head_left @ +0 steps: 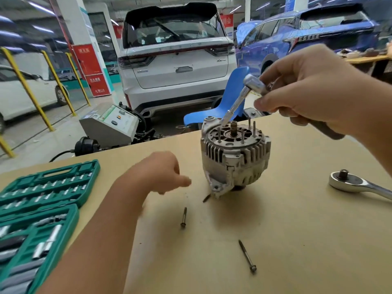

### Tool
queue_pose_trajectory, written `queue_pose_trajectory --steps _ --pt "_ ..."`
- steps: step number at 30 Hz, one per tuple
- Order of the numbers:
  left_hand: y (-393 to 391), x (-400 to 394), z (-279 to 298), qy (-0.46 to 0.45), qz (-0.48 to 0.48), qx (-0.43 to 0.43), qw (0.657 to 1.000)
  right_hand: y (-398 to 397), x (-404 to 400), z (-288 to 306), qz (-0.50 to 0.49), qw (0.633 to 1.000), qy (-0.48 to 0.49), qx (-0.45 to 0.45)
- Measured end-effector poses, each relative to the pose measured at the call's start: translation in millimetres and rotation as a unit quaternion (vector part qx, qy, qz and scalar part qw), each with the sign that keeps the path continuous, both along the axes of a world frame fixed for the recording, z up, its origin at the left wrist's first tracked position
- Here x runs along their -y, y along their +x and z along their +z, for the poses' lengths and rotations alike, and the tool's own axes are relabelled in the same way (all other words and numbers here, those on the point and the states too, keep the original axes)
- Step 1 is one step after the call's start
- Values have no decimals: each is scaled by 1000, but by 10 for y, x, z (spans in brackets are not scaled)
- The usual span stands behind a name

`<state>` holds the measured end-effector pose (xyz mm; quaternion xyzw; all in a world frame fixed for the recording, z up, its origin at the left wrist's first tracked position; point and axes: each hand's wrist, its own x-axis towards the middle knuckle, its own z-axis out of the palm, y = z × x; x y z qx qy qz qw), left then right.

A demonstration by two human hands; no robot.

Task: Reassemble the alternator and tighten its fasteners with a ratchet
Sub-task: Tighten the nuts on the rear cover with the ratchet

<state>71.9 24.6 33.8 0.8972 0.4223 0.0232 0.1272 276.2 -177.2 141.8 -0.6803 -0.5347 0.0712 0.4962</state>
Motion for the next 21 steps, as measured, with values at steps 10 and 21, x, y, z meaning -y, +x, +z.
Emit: queue_pose_trajectory --steps 10,21 --pt "120 143 -173 -126 -98 -170 972 -183 -625 -264 -29 995 -50 85" --pt "-124 24 119 -191 -32 128 973 -261 -719 -414 -148 971 -101 161"
